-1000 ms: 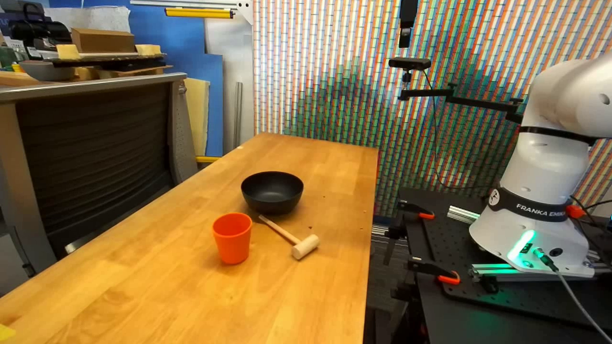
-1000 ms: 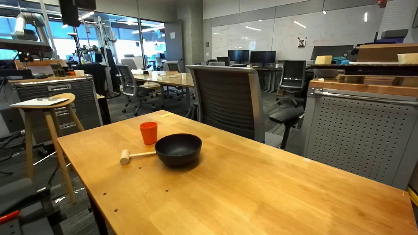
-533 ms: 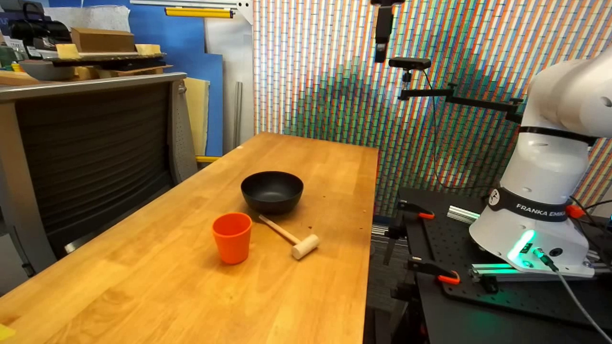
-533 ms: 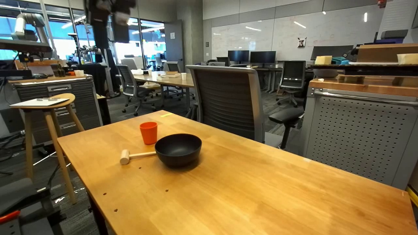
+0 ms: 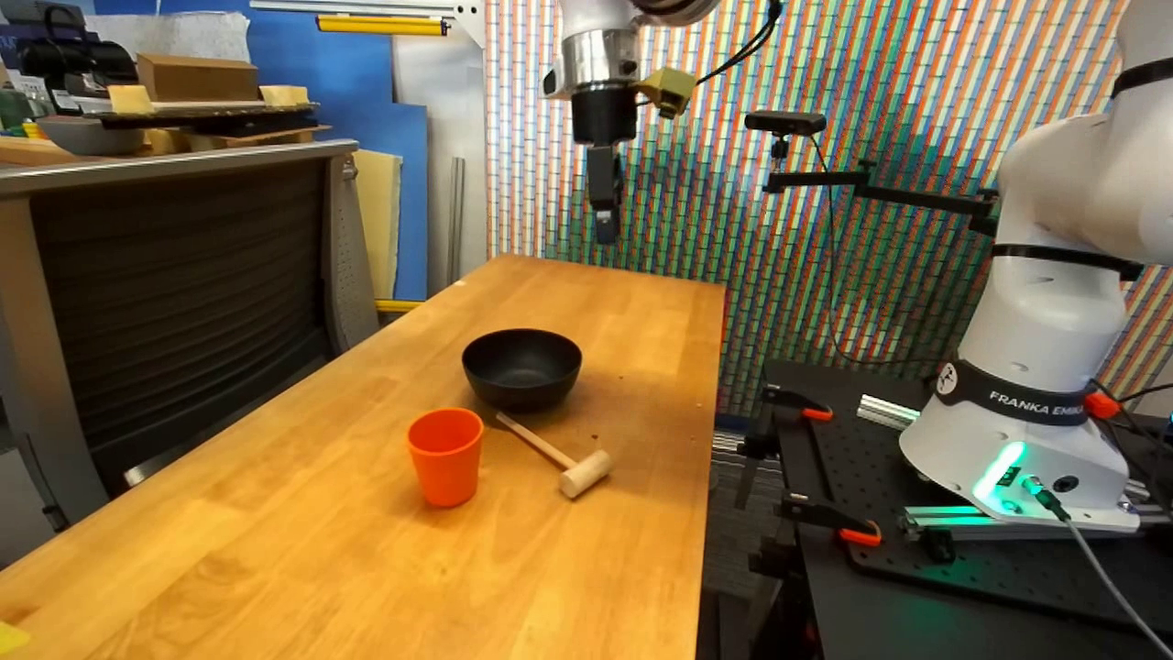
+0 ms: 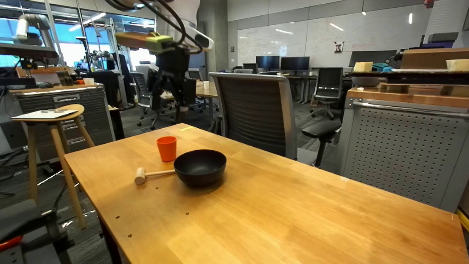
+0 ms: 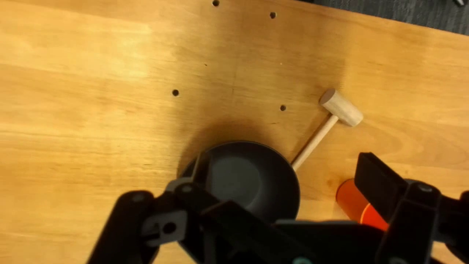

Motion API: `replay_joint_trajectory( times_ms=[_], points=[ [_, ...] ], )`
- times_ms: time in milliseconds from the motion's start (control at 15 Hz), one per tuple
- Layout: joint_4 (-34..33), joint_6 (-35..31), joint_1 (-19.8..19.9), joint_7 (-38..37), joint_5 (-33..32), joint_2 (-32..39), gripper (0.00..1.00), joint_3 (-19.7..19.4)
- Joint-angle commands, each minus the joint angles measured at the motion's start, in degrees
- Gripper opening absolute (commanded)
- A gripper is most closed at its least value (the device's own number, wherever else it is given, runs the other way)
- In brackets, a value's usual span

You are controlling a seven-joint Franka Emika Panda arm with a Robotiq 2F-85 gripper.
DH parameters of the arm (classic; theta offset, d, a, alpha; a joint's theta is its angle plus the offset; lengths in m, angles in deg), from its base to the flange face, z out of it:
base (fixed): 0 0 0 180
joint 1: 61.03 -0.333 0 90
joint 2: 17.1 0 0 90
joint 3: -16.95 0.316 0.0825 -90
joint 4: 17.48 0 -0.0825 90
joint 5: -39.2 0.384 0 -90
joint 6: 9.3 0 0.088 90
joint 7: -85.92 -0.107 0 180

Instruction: Pick up the orange cup from the table and put it in the black bowl.

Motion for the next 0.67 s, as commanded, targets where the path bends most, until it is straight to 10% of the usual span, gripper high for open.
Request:
replay_joint_trajectory(
  times_ms=[0, 600],
  points=[
    [-11.7, 1.1, -0.2, 4.3, 3.9, 14.7, 1.00, 3.7],
    [-38.4, 5.3, -2.6, 2.3, -1.8, 41.9, 1.00, 12.4]
  ],
)
